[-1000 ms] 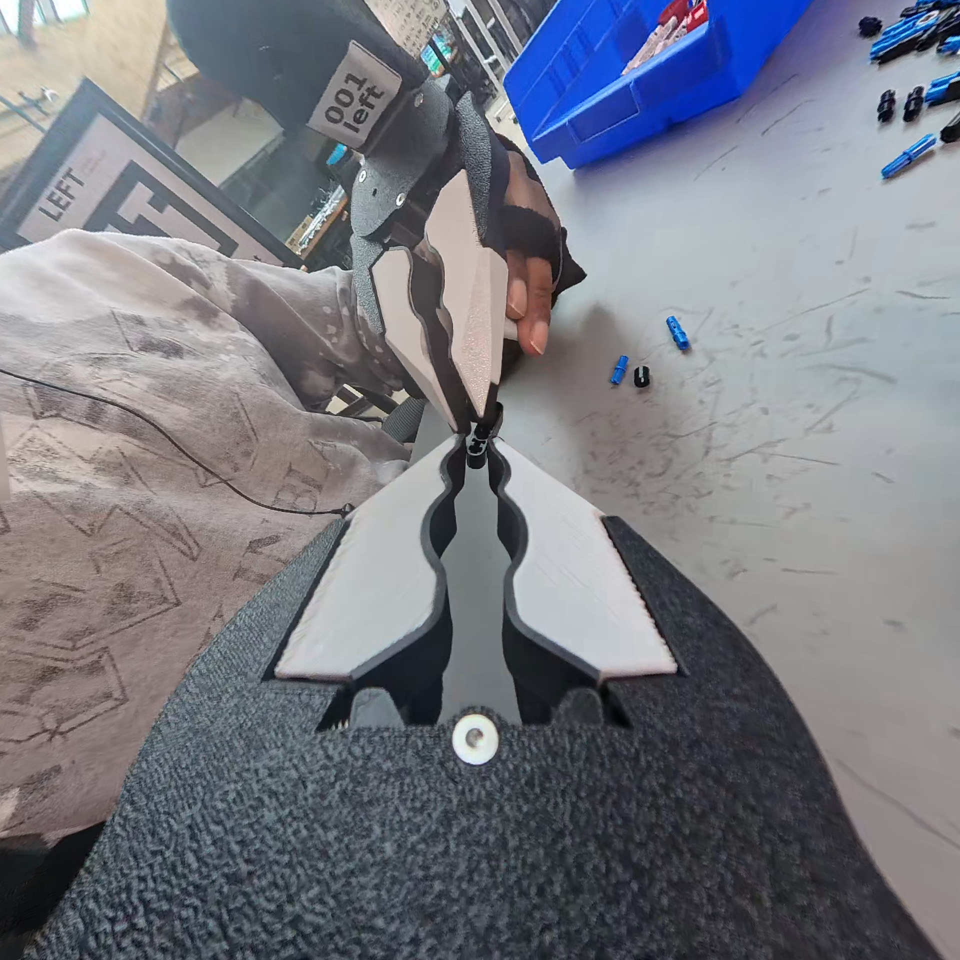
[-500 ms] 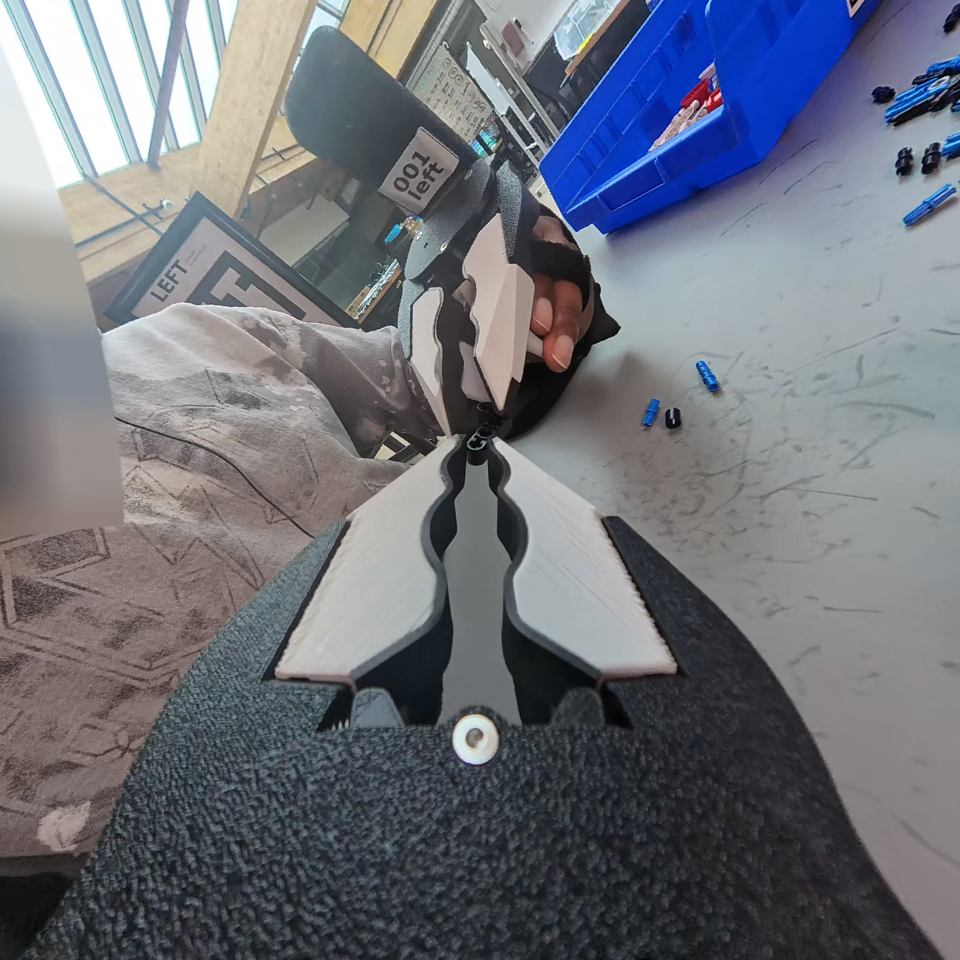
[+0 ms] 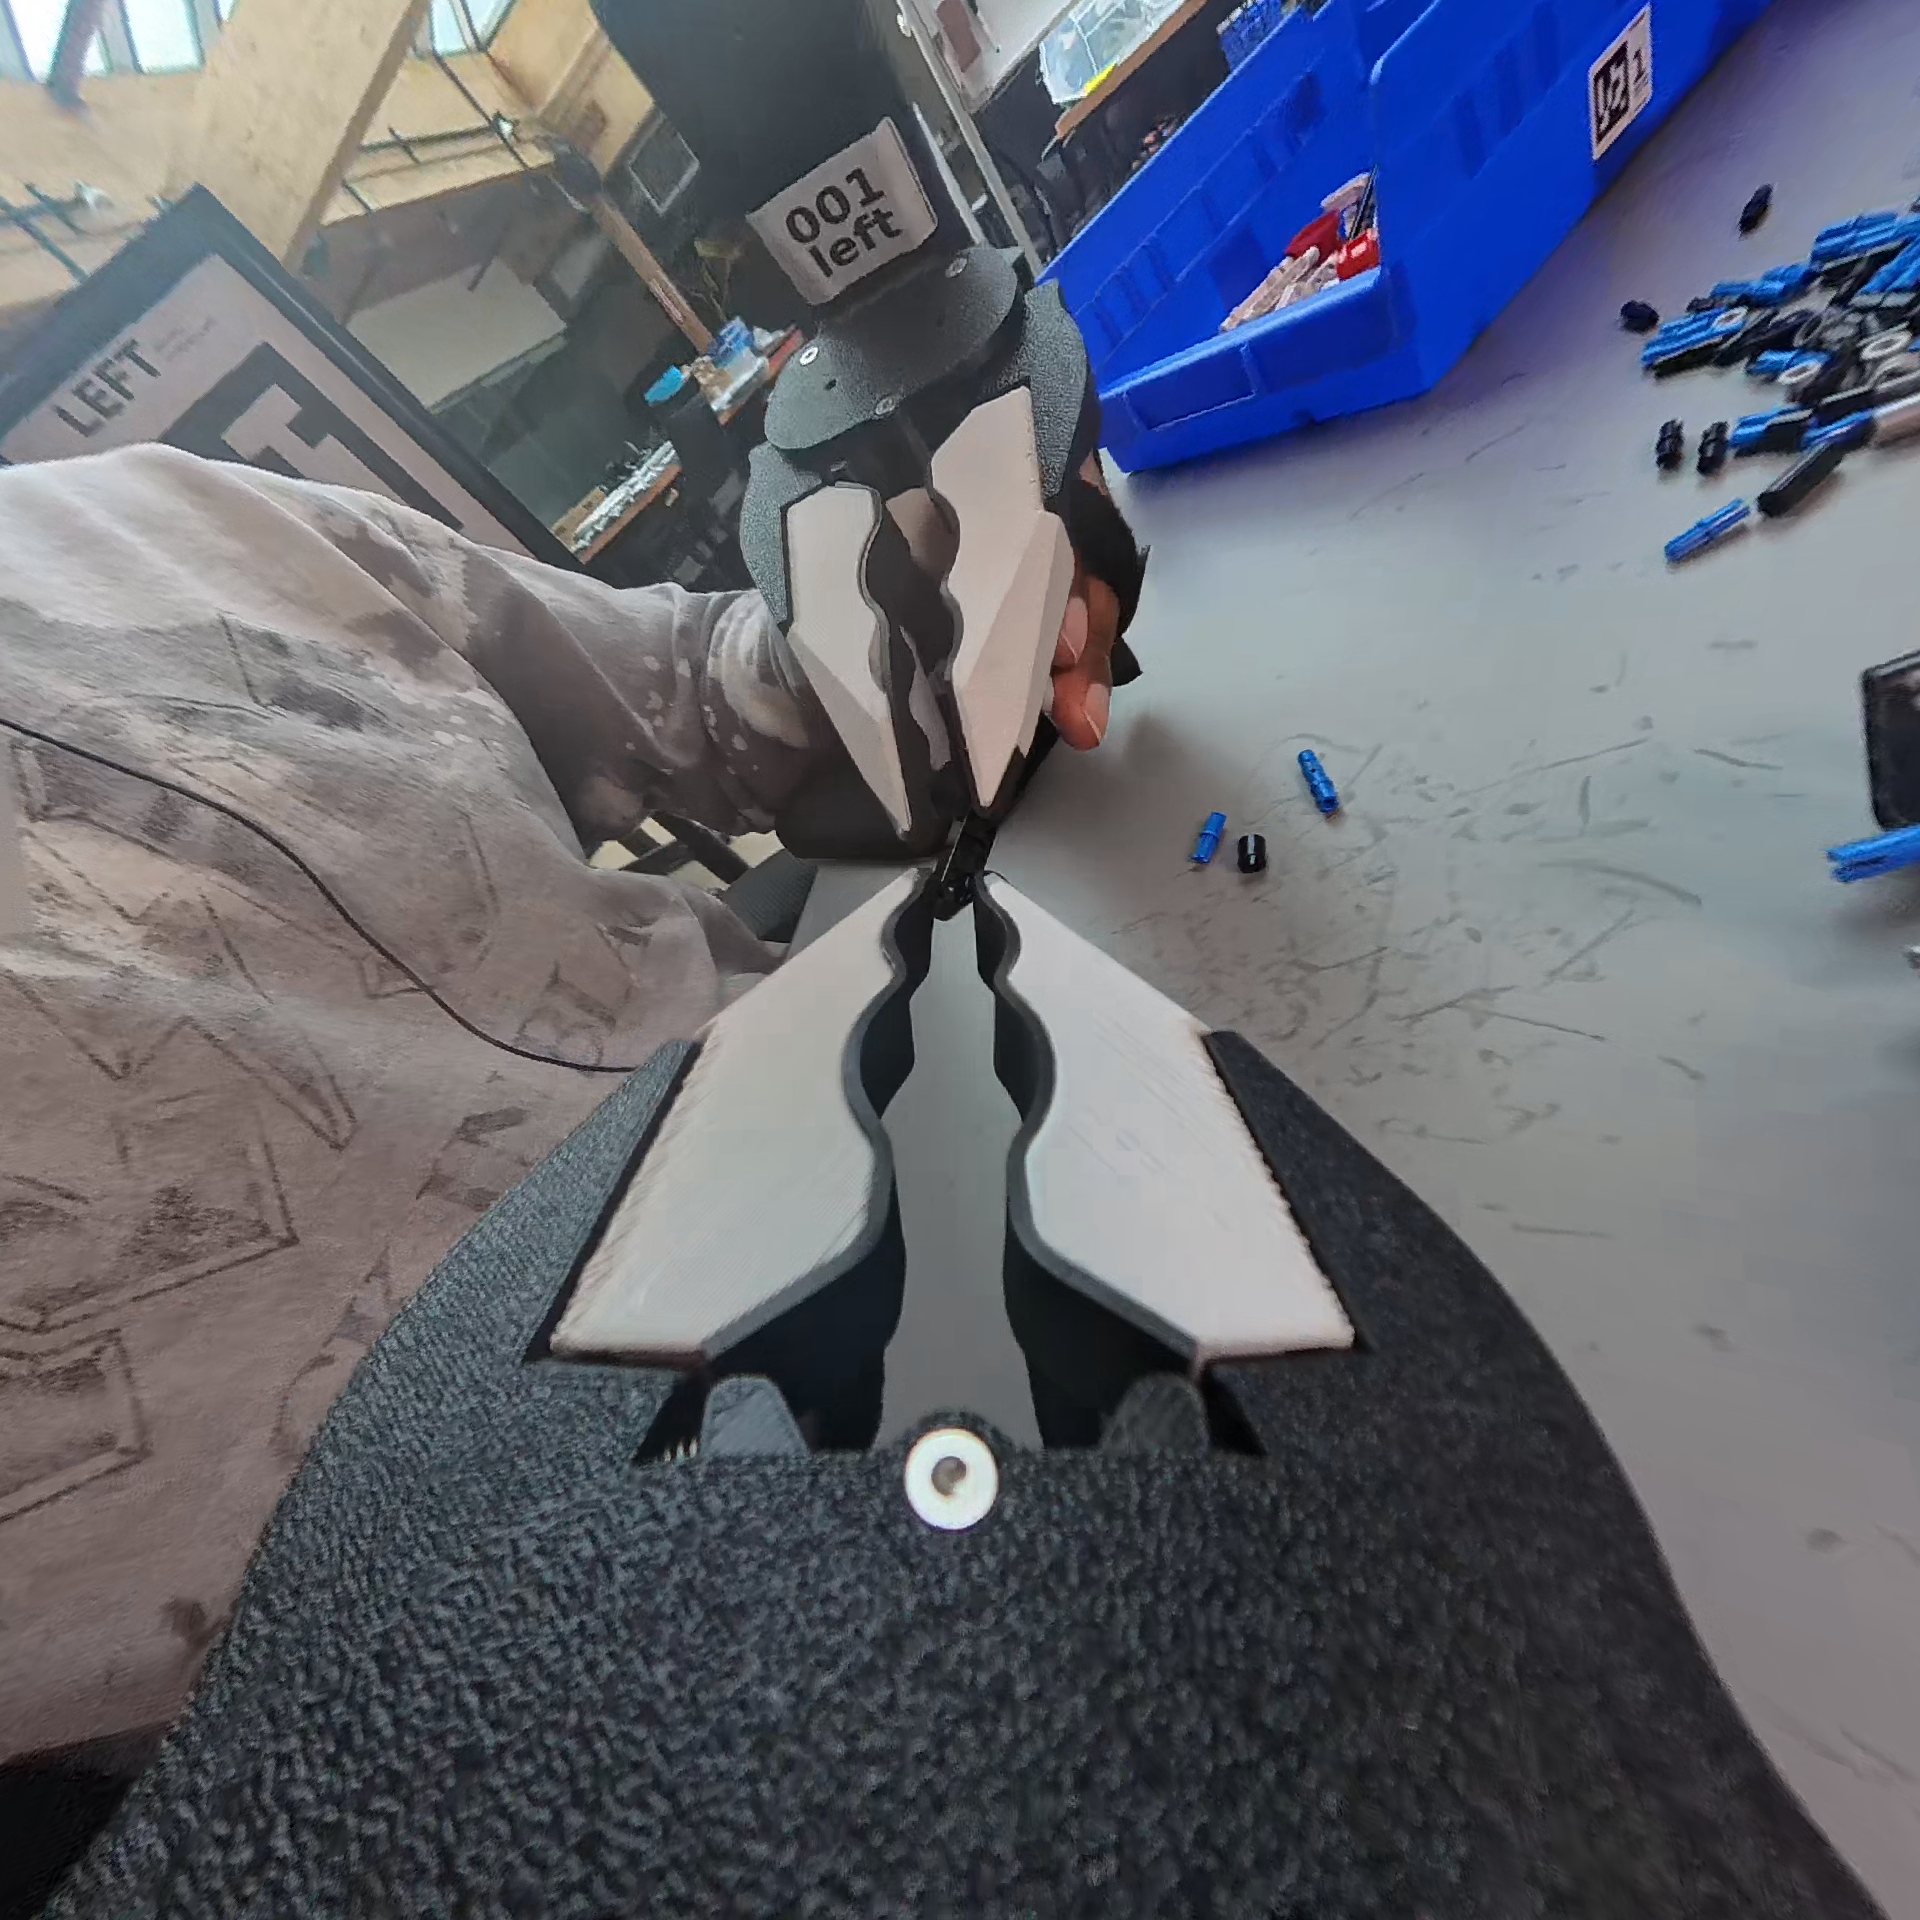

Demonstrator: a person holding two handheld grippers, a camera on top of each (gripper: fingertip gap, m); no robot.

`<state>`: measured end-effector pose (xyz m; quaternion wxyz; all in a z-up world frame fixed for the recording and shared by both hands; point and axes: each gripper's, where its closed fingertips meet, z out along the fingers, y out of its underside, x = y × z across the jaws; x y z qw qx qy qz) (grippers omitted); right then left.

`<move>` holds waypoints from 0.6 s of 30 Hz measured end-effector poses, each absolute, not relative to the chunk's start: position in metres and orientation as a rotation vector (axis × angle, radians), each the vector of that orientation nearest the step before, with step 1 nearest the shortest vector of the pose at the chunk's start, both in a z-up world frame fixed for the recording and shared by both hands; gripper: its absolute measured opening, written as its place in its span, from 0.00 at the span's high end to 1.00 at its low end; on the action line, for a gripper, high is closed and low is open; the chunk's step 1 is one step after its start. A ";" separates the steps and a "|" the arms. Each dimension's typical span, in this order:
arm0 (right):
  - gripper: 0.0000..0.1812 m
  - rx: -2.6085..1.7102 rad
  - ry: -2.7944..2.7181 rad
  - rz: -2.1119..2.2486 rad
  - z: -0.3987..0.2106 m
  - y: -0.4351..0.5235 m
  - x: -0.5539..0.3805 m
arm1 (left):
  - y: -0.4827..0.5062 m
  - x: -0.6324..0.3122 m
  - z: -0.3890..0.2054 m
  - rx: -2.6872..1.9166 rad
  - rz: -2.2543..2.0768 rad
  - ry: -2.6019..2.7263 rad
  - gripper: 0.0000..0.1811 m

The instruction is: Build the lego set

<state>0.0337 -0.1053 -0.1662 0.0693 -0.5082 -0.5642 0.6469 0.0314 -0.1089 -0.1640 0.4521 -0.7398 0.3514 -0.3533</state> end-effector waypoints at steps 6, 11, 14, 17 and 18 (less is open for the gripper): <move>0.94 -1.366 -1.766 1.672 -0.172 -0.104 0.028 | -0.104 0.028 -0.168 -1.875 -0.934 0.792 0.93; 0.95 -1.245 -1.828 1.428 -0.179 -0.106 0.024 | -0.101 0.026 -0.170 -1.894 -0.946 0.763 0.93; 0.95 -1.187 -1.854 1.299 -0.182 -0.106 0.022 | -0.101 0.026 -0.171 -1.882 -0.927 0.773 0.93; 0.96 -1.129 -1.864 1.188 -0.184 -0.102 0.022 | -0.102 0.024 -0.177 -1.894 -0.858 0.828 0.93; 0.96 -1.105 -1.871 1.141 -0.186 -0.101 0.022 | -0.101 0.023 -0.181 -1.907 -0.820 0.848 0.92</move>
